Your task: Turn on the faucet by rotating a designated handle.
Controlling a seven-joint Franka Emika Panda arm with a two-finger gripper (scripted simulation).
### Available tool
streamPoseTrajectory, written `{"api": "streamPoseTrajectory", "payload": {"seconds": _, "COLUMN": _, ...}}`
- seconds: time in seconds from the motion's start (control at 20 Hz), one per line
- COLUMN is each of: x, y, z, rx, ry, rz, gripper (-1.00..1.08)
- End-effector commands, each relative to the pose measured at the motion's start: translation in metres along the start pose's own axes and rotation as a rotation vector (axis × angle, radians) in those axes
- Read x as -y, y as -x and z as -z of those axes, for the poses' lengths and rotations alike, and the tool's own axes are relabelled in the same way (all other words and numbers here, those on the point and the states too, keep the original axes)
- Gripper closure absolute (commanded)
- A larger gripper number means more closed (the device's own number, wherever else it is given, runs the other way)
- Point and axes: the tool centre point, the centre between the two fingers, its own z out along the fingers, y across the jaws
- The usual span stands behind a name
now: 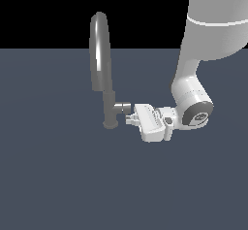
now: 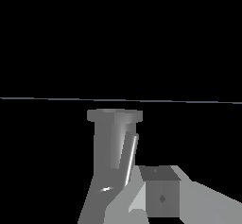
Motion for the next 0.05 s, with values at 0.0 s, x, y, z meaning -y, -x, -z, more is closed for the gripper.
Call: {"api": "streamPoseTrajectory", "payload": {"seconds": 0.0, "x": 0.0055, "y": -0.0236, "z": -0.0025, "rx": -0.014, "ry": -0.022, "rz": -0.017, "gripper": 1.08}}
